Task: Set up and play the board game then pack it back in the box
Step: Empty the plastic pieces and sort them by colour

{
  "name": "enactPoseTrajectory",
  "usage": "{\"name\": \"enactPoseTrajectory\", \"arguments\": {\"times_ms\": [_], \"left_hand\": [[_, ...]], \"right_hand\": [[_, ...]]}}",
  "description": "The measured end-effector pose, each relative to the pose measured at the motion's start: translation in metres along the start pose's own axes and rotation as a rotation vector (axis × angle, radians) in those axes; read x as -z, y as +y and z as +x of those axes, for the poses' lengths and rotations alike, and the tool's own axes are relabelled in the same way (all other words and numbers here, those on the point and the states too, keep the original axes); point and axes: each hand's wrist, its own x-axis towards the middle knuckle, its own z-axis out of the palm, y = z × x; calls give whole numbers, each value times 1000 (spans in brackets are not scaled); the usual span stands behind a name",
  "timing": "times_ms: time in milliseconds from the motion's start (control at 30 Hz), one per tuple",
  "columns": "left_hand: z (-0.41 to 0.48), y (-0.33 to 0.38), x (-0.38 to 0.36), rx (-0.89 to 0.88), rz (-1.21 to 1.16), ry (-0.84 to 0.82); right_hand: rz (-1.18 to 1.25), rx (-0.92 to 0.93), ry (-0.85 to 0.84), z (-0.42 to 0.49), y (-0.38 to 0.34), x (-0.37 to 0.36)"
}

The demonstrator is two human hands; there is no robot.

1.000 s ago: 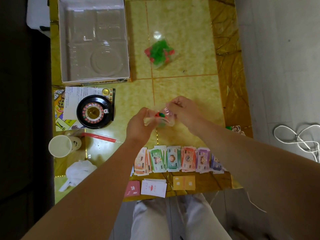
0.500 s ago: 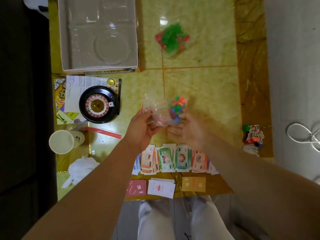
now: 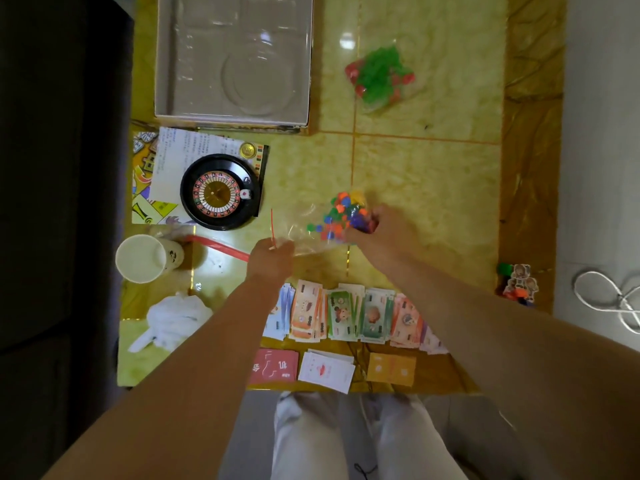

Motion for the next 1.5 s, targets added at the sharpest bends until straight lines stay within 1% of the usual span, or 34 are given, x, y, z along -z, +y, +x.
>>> {"name": "enactPoseTrajectory", "arguments": {"times_ms": [67, 133, 267, 400, 533, 600, 833, 1000, 1133, 1300, 1433, 1500], "left_hand": [[2, -2, -1, -5, 36, -1], [2, -5, -3, -11, 45, -39], [-4, -3, -5, -22, 35, -35], [-9, -3, -4, -21, 56, -61], [-19, 3, -4, 6, 104, -67], [-24, 8, -5, 15, 96, -81], [-35, 12, -19, -10, -34, -138], [-34, 11, -32, -41, -55, -204], [-42, 16, -39, -65, -60, -224], [-54, 25, -43, -64, -29, -222], [-55, 26, -43, -66, 37, -222], [-55, 25, -44, -75, 30, -237]], "right_hand": [[-92, 40, 42, 1, -2, -1], [-148, 64, 53, 0, -2, -2], [-192, 142, 42, -5, 2, 1], [-168, 218, 16, -12, 7, 5], [-94, 229, 9, -18, 2, 11], [-105, 241, 14, -20, -1, 14], [-197, 248, 89, -16, 1, 27], [-158, 219, 134, -13, 10, 36], [-115, 237, 168, -12, 12, 43], [-23, 259, 140, -16, 9, 53], [-20, 289, 115, -19, 4, 59], [-19, 308, 108, -21, 2, 61]]}}
